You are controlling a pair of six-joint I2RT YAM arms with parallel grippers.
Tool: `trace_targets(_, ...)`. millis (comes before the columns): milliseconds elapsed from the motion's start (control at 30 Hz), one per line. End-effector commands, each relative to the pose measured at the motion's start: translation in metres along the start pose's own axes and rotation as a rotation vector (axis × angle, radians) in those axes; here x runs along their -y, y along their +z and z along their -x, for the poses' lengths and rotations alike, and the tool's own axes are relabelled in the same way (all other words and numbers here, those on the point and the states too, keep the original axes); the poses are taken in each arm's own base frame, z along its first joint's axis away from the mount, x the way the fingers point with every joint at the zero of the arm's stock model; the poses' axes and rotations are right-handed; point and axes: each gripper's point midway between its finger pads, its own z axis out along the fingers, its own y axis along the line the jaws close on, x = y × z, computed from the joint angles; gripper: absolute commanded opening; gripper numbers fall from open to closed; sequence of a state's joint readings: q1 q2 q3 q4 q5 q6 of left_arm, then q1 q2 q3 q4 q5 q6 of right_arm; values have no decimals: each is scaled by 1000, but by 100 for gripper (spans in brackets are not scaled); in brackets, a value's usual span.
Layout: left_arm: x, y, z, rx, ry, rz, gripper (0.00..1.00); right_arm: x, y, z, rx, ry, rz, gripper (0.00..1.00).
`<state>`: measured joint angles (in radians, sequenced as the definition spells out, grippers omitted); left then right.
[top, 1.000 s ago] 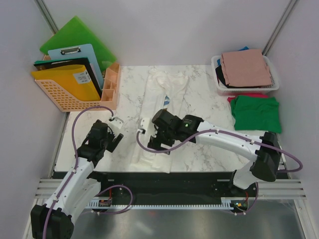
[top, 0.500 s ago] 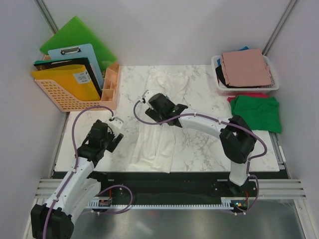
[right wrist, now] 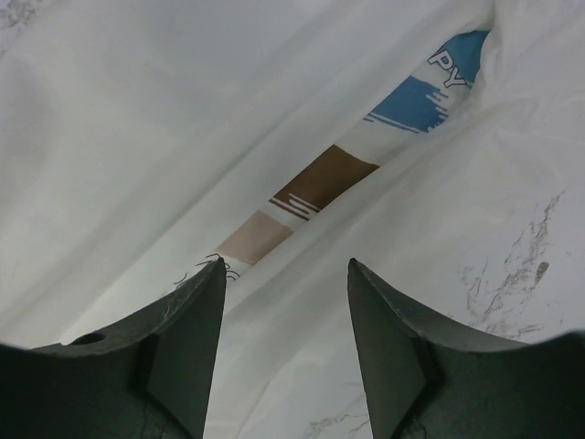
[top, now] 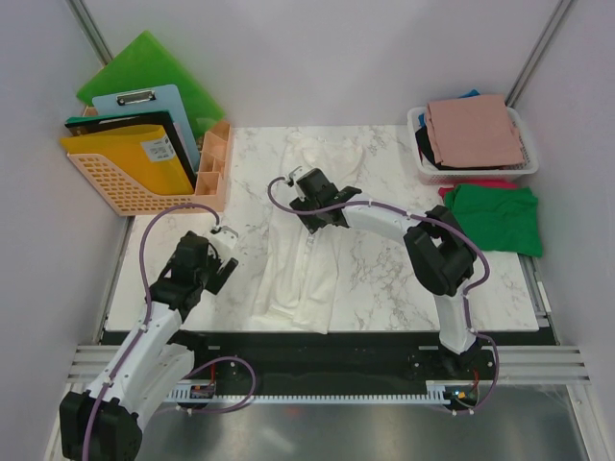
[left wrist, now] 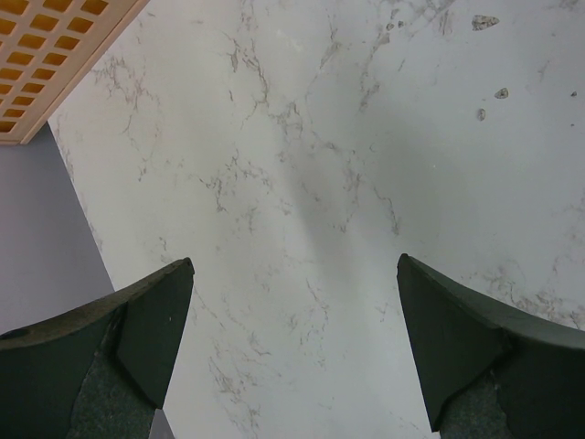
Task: Fold and stack the t-shirts
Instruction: Fold the tshirt
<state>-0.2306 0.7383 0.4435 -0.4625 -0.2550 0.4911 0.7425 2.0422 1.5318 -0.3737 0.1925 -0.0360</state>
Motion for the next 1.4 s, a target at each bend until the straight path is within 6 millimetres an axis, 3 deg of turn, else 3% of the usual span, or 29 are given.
trace_targets(0, -2, 1, 6, 19, -29, 7, 100, -2, -2, -1, 8, 38, 5, 64)
trace_targets(333, -3, 0, 7, 27, -31, 13, 100, 2, 18, -21, -36, 72, 6, 61)
trace_targets(533, -2, 1, 6, 21, -27, 8, 100, 4, 28, -32, -65, 84, 17, 50)
trace_targets(700, -2, 1, 6, 25, -28, 9, 100, 6, 29, -29, -57, 87, 26, 43)
trace_targets(800, -2, 1, 6, 22, -26, 11, 100, 4, 32, -29, -58, 87, 44, 14)
trace_targets(833, -3, 1, 6, 23, -28, 11, 100, 4, 31, -28, -59, 90, 43, 0)
trace_targets(867, -2, 1, 6, 23, -26, 9, 100, 3, 31, -27, -59, 95, 49, 0)
trace_targets(1033, -1, 2, 5, 16, -25, 2, 100, 3, 24, -16, -32, 94, 62, 0)
trace_targets(1167, 0, 3, 5, 12, -24, -2, 100, 1, 11, 11, 29, 98, 87, 0)
trace_targets(1367, 0, 3, 6, 16, -25, -1, 100, -4, 2, 37, 66, 94, 98, 0)
